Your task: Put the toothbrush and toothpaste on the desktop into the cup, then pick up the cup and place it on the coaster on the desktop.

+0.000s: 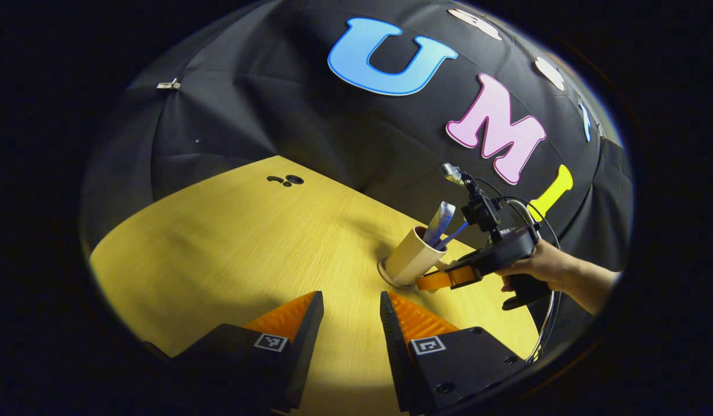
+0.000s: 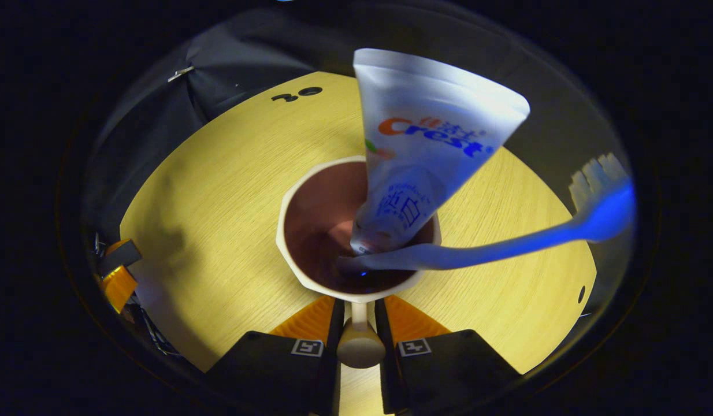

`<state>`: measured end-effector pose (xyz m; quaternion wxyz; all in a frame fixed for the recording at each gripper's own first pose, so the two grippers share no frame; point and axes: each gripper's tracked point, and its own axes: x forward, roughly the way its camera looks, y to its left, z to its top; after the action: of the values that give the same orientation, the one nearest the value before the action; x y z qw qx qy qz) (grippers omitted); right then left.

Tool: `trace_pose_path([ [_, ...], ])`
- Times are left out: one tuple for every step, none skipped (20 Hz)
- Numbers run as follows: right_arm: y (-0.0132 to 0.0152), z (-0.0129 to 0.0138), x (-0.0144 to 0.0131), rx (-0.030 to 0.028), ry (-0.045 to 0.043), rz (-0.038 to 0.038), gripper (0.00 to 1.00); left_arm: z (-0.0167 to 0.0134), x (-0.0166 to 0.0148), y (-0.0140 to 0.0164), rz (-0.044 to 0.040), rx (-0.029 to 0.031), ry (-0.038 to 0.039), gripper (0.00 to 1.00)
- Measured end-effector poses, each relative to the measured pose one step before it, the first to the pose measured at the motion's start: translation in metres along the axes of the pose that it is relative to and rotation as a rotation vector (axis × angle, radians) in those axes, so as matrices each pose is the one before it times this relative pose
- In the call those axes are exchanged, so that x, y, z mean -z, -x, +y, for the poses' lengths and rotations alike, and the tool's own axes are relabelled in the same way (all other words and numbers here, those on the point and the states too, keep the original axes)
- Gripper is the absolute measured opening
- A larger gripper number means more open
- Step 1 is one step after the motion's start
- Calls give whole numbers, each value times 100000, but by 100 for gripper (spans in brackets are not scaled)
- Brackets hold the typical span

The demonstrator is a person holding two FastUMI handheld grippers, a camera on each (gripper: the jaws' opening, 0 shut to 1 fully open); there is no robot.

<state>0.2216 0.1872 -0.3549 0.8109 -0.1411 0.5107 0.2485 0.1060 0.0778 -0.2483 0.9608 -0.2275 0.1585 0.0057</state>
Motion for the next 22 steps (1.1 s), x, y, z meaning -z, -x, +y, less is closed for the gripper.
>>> trace_pose_path([
  [-115,-220,90,1831,-1,-123,32,-191,-683,670,-115,-161,476,63],
  [253,-40,419,1231,464,-424,34,-163,-521,711,-287,-147,361,63],
  [98,-121,248,1225,518,-73,36,-82,-468,800,-161,-322,-37,63],
  [24,-66,100,1151,221,-254,38,7,-263,686,-200,-683,-434,63],
  [164,27,-108,439,-750,-914,44,117,-341,801,20,-1066,-771,63],
  [338,116,-217,121,-2100,-1847,43,43,-410,878,75,-1032,-608,63],
  [284,-53,-157,85,-1470,-1344,47,-53,-280,652,187,-647,-190,63],
  [211,-110,-207,443,-1123,-1544,49,19,-85,491,93,-605,-145,63],
  [470,-165,-334,693,-823,-1658,50,18,-202,645,260,-700,-16,63],
  [580,-198,-330,556,-731,-1672,50,-128,-203,598,398,-782,-221,63],
  [1252,-355,-511,892,-1248,-2598,51,-217,-230,559,67,-590,-500,63],
  [846,-321,-202,554,-806,-1542,51,-169,-123,500,-120,-552,-572,63],
  [1121,-317,-340,335,-1241,-2060,51,-205,-330,454,-106,-430,-570,63],
  [1295,-140,-291,-101,-1710,-2247,50,-470,-274,374,17,-2,-445,63],
  [1411,-172,-499,151,-1675,-3070,52,-553,-368,335,-235,490,-730,63],
  [1473,-198,-343,102,-1833,-3203,52,-530,-186,288,-372,603,-1137,63],
  [1558,-190,-494,111,-2014,-2966,52,-856,-341,177,-463,1106,-2236,63],
  [2483,-478,-577,629,-3046,-4793,51,-939,-272,46,1,1271,-2270,63],
  [1560,-167,-396,-93,-1514,-2552,54,-747,-256,-5,46,1232,-1582,63],
  [1443,-78,-485,550,-1349,-2739,55,-874,-335,-112,-64,1474,-1435,63],
  [1572,-192,-339,104,-374,-2828,55,-847,-335,55,-463,1547,-1274,63],
  [1542,-85,-544,788,-126,-3305,56,-735,-268,96,-310,1366,-1175,63],
])
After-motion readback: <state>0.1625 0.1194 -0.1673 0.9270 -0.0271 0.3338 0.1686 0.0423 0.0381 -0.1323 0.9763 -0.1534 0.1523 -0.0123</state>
